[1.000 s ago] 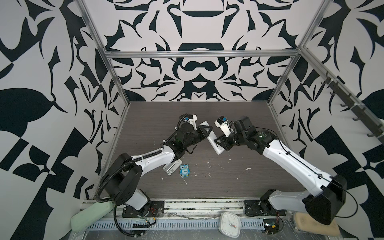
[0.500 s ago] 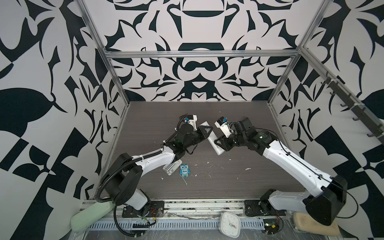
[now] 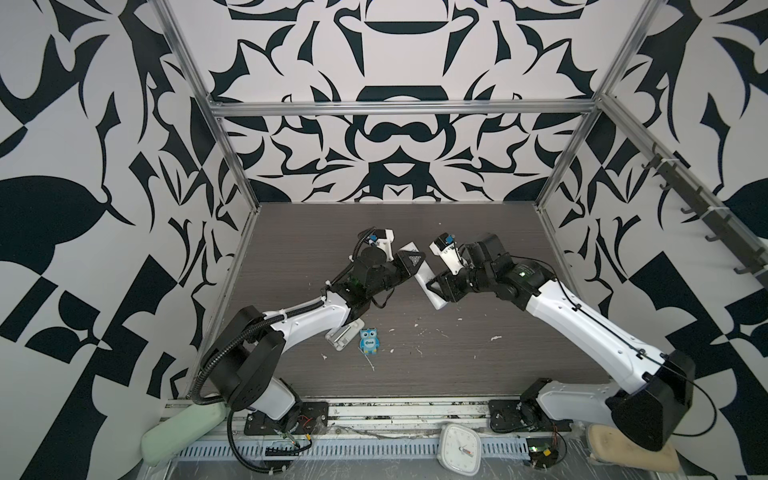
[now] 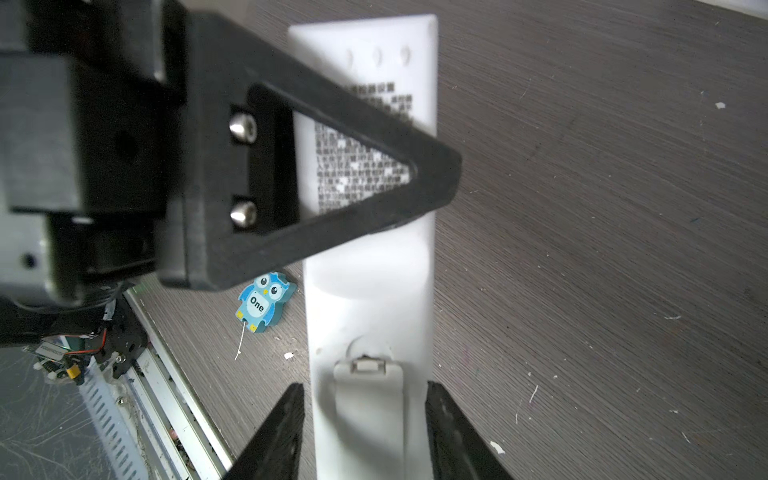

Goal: Load the batteries into the remote control

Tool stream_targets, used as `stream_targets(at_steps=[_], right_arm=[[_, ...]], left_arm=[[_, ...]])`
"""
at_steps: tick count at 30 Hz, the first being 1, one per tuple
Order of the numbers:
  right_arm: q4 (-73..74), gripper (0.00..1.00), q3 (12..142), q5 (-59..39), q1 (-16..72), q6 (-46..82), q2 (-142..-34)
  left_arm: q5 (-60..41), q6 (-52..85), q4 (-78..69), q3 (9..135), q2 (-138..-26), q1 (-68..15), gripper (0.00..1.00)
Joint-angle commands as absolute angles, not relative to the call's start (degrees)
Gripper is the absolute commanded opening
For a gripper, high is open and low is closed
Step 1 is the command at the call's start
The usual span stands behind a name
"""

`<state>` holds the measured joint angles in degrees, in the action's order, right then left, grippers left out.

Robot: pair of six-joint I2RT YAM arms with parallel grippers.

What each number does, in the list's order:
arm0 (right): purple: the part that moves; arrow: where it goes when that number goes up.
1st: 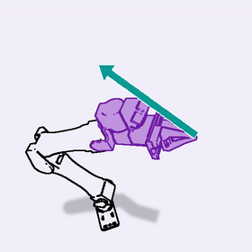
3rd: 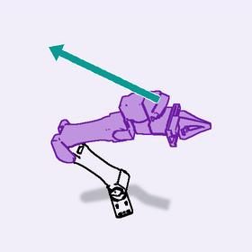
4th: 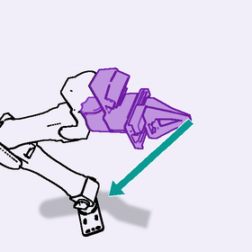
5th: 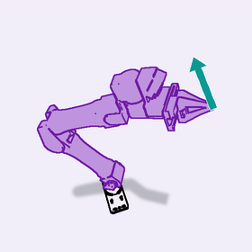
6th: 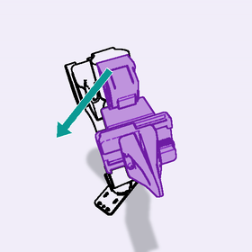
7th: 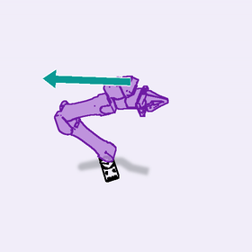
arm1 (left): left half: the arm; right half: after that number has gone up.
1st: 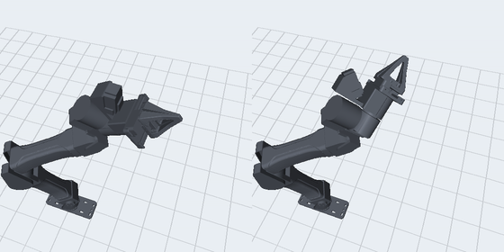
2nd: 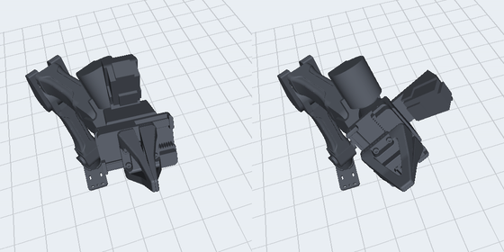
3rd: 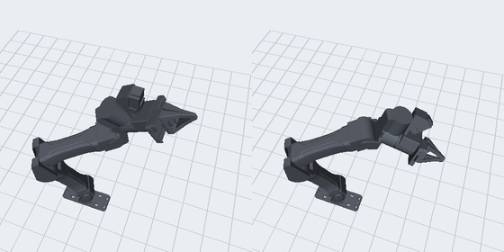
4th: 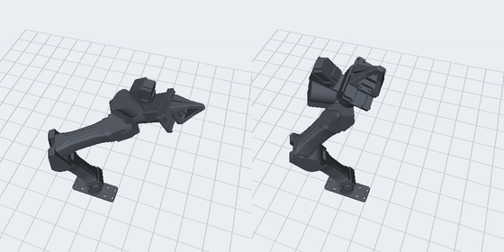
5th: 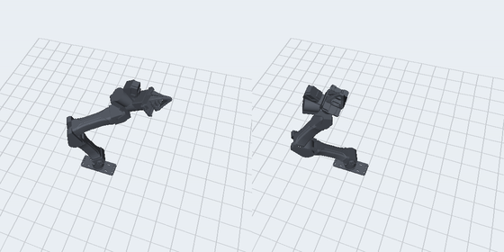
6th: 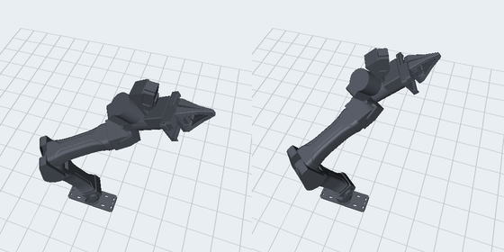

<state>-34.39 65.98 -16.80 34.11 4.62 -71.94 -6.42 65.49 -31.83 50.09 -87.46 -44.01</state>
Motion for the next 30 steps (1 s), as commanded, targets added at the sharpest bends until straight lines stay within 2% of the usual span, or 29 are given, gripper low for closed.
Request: stream_targets(at_steps=[1, 6, 30], right_arm=[[-35.1, 0.54, 69.6, -16.0, 34.1, 4.4, -68.6], [-36.4, 0.59, 69.5, -14.0, 34.1, 2.6, -67.4], [-40.0, 0.57, 69.1, -11.5, 33.2, 5.1, -74.4]], left_arm=[[-7.5, 64.7, -32.2, 50.0, -85.0, -43.9, 0.02], [-8.2, 64.6, -31.0, 49.5, -84.3, -43.9, 0.02], [-8.9, 64.7, -31.8, 49.4, -84.5, -43.9, 0.02]])
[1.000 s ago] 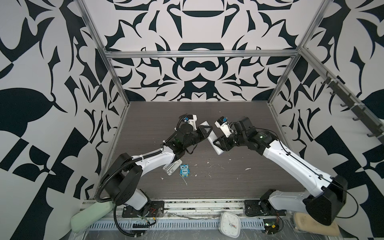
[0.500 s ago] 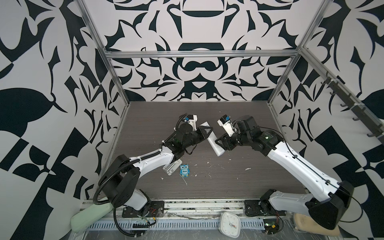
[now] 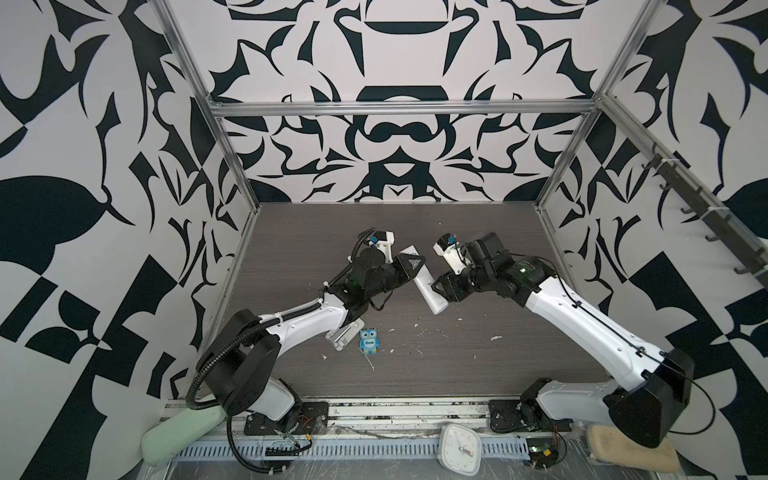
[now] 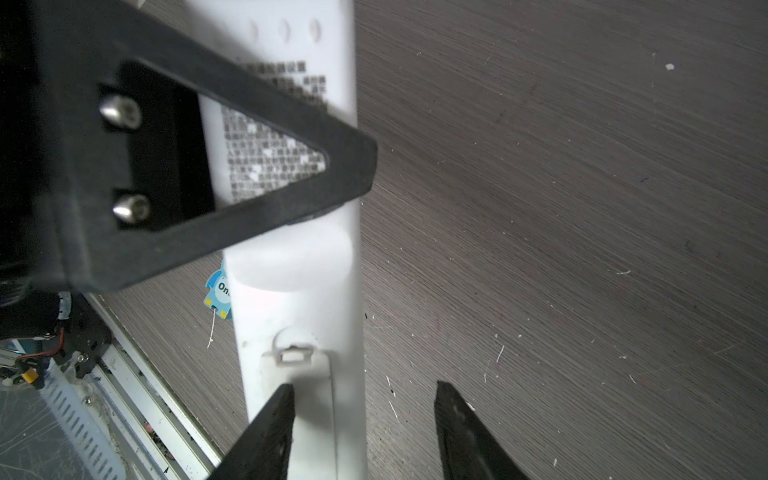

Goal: Load the batteries into the remote control

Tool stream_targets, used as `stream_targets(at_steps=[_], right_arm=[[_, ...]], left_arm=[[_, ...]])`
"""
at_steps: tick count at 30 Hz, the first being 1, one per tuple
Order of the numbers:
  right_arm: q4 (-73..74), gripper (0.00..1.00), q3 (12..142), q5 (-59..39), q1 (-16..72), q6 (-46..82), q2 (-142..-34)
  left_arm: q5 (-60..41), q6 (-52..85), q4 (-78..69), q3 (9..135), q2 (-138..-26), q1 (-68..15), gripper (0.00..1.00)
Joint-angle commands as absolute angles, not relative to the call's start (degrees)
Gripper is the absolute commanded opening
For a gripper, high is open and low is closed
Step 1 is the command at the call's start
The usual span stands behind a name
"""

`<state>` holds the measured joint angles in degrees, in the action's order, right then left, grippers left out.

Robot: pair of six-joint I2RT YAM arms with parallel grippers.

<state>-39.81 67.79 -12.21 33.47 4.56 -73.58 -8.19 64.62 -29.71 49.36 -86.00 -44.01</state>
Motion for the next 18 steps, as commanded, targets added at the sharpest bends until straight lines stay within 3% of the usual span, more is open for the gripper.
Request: stream_targets(at_steps=[1, 18], right_arm=[[-39.8, 0.57, 68.9, -11.5, 33.2, 5.1, -74.6], [-37.6, 0.55, 67.5, -15.7, 32.6, 5.6, -78.7]], left_arm=[[-9.0, 64.7, -31.8, 49.4, -84.5, -43.9, 0.01], [-9.3, 64.3, -31.1, 50.3, -84.7, -44.2, 0.02]])
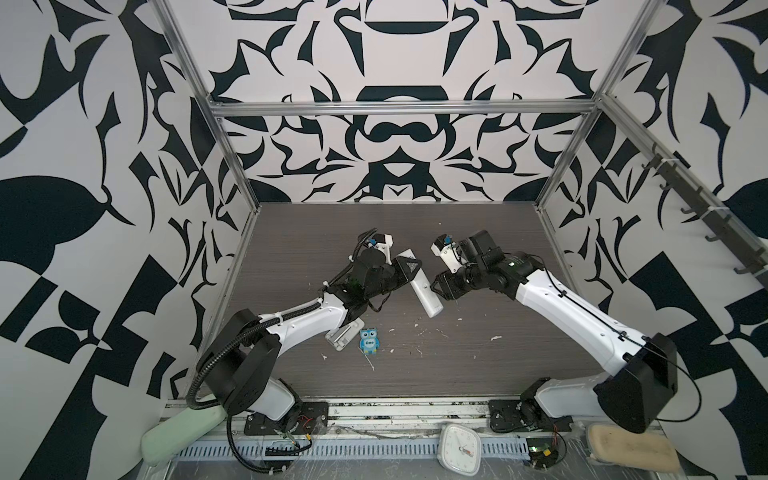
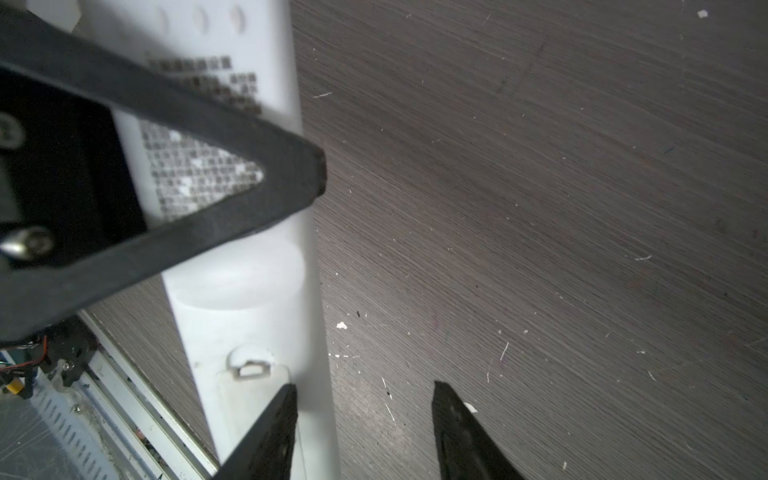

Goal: Load the batteries into the remote control

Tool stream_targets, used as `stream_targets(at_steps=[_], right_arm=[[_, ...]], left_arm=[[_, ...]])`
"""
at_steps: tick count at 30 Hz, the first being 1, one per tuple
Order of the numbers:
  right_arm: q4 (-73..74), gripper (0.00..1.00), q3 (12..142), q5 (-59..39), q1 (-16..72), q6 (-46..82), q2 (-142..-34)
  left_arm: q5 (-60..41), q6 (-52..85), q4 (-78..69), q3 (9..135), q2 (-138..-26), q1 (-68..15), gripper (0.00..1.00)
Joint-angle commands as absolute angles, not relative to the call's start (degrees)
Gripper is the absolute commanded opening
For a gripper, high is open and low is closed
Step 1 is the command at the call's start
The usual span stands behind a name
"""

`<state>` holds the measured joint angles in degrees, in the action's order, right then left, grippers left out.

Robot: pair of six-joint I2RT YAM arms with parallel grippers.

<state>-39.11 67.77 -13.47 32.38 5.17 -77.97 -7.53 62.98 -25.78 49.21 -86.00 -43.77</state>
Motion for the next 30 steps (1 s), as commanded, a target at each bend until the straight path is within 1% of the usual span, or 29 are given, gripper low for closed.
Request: stream_targets(at_steps=[1, 4, 10, 22, 30], right_arm=[[-37.3, 0.55, 67.5, -16.2, 32.6, 5.5, -78.6], [-36.5, 0.55, 66.9, -18.0, 32.6, 5.4, -78.7], [-35.5, 0.55, 65.3, -18.3, 32.5, 5.8, -79.4], [-33.5, 0.56, 64.6, -18.1, 32.6, 5.5, -84.7], [-31.8, 0.57, 63.4, -19.8, 33.6, 3.9, -83.2]], left_arm=[[-9.3, 64.3, -31.1, 50.3, -84.7, -44.2, 0.01], [-9.2, 64.2, -31.1, 50.3, -84.7, -44.2, 0.01], [-9.6, 64.1, -31.3, 50.4, -84.9, -44.3, 0.02], [-10.4, 63.6, -31.6, 50.9, -85.1, -44.6, 0.01], [-10.4, 63.5, -31.0, 51.5, -85.6, -44.6, 0.01]])
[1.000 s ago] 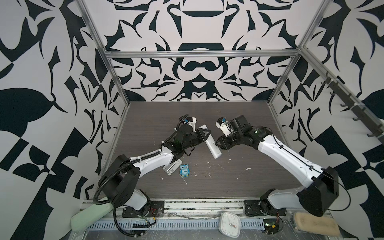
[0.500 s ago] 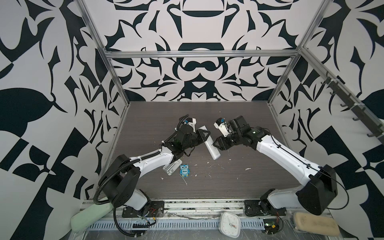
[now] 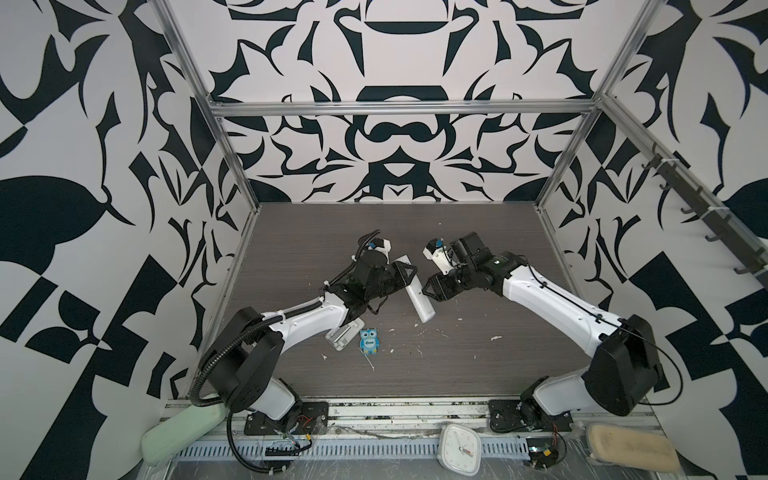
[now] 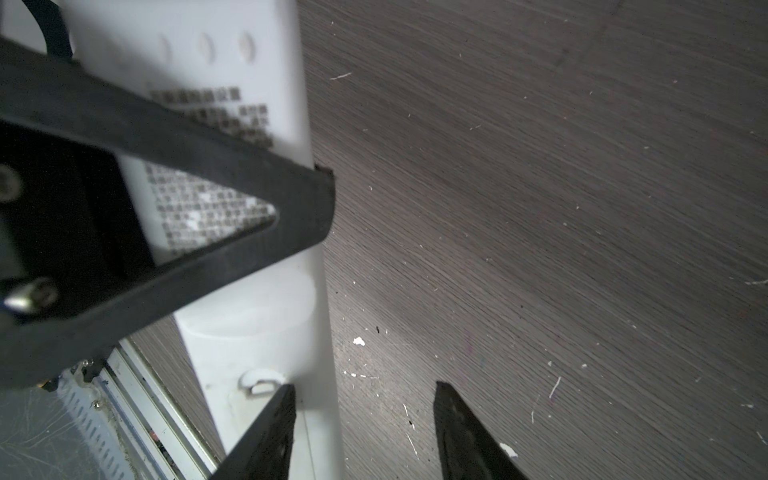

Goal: Load the batteries into the remote control

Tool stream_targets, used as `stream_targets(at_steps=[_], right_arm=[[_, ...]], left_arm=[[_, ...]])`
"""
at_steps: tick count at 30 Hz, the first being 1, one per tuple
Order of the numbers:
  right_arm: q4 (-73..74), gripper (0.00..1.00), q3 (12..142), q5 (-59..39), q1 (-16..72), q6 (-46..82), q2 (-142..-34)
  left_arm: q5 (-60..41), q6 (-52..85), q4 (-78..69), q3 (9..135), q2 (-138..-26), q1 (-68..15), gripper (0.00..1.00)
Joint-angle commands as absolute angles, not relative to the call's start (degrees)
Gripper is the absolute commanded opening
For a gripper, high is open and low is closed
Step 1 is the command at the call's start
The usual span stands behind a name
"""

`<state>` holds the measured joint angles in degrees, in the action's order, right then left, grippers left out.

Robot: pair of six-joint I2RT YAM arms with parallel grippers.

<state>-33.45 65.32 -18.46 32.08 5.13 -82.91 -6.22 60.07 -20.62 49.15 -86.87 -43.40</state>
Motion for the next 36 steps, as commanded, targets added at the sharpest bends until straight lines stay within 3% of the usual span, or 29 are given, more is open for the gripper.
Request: stream_targets(at_steps=[1, 17, 30, 36], right_arm=[[-31.4, 0.58, 63.2, -20.5, 33.7, 4.0, -82.7], [-41.6, 0.67, 73.2, -17.9, 33.8, 2.8, -73.5], [-46.6, 0.72, 79.4, -19.7, 33.8, -1.5, -66.2], [-44.9, 0.73, 78.0, -17.1, 33.5, -0.4, -66.8]], left_arm=[[-10.4, 63.6, -30.9, 51.5, -85.6, -44.6, 0.01], [-10.6, 61.7, -24.8, 49.4, -80.6, -43.1, 0.01], [-25.2, 60.5, -21.1, 53.4, -77.8, -41.0, 0.05], [-18.7, 57.6, -9.3, 56.5, -76.6, -40.9, 0.06]])
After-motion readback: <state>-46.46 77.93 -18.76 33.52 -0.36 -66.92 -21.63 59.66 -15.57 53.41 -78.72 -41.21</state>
